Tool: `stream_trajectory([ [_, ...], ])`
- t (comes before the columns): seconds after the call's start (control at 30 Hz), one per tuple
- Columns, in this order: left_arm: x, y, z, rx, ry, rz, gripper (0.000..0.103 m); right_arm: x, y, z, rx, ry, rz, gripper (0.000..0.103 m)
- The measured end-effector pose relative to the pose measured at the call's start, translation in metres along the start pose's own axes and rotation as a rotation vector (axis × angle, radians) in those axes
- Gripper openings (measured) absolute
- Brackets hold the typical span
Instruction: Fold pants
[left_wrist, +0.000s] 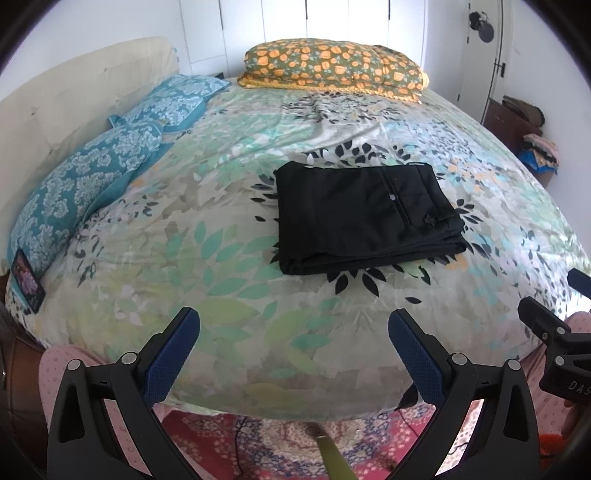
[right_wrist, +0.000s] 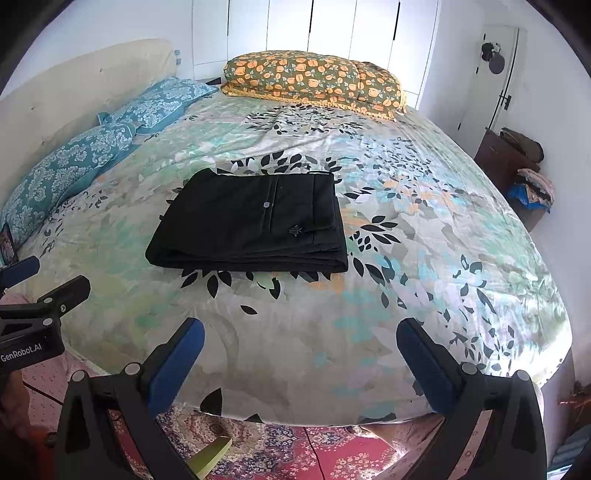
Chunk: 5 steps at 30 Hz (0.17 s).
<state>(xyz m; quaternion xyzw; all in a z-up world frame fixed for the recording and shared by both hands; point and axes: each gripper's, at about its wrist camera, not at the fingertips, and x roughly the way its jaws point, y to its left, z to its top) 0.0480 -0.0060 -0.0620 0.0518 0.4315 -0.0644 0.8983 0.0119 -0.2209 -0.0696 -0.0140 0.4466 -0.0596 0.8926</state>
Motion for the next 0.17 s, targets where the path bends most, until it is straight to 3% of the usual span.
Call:
stream_trajectory([
  [0.17, -0.0009, 0.0009, -0.0013, -0.003, -0.011, 0.019, 0.102, 0.0017, 0.0001, 0.0012, 0.0, -0.003, 0.0, 0.103],
])
